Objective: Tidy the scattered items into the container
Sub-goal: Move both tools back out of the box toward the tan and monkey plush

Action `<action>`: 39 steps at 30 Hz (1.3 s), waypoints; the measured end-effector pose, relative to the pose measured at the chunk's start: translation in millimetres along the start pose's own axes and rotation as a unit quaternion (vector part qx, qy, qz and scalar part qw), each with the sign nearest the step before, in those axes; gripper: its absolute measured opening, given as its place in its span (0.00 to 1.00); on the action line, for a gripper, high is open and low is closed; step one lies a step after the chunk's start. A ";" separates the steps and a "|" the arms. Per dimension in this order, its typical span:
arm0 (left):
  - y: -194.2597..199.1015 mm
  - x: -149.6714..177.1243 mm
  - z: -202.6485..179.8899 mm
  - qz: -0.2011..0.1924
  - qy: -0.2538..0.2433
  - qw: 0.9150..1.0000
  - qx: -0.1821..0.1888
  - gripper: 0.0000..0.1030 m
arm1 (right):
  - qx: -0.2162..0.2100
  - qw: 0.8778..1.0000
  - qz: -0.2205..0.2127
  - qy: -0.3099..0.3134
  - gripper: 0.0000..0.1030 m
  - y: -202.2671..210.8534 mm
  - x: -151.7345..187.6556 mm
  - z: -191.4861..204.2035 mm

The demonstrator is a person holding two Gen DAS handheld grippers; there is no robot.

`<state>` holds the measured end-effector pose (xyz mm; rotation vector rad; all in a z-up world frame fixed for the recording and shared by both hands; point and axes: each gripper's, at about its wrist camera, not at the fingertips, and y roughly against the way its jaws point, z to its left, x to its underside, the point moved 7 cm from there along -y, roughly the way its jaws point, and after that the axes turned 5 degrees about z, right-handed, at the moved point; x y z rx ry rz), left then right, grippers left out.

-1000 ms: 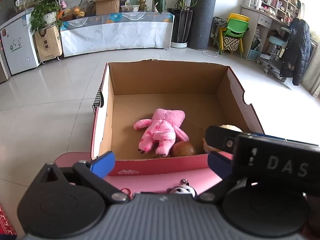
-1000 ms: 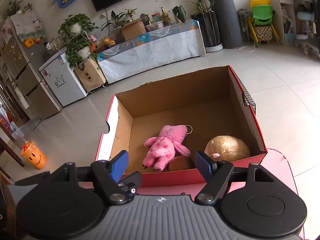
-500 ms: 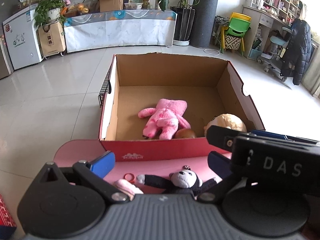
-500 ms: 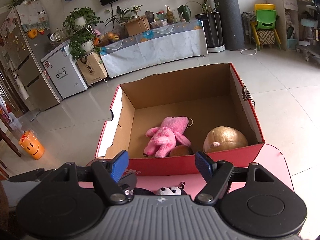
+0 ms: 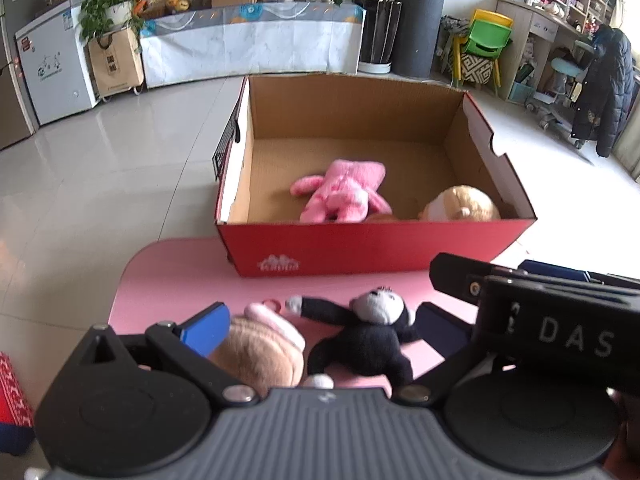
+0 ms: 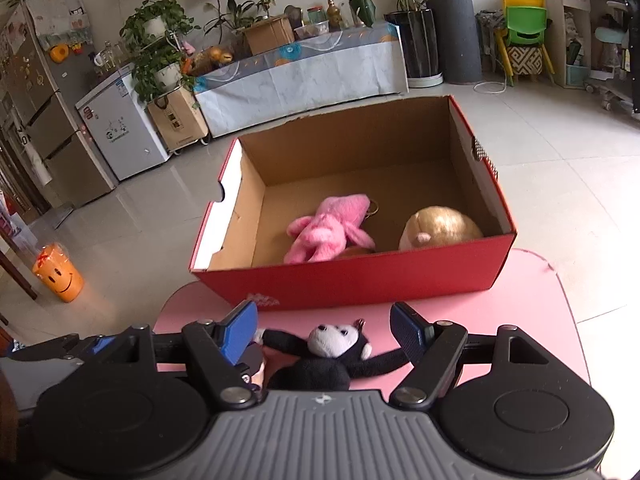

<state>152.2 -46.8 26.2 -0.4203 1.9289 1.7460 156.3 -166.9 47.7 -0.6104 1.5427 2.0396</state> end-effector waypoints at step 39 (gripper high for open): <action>-19.7 110.2 52.0 0.071 0.077 0.994 -0.027 1.00 | 0.052 0.993 0.070 -0.078 0.72 -2.5 99.4 -40.5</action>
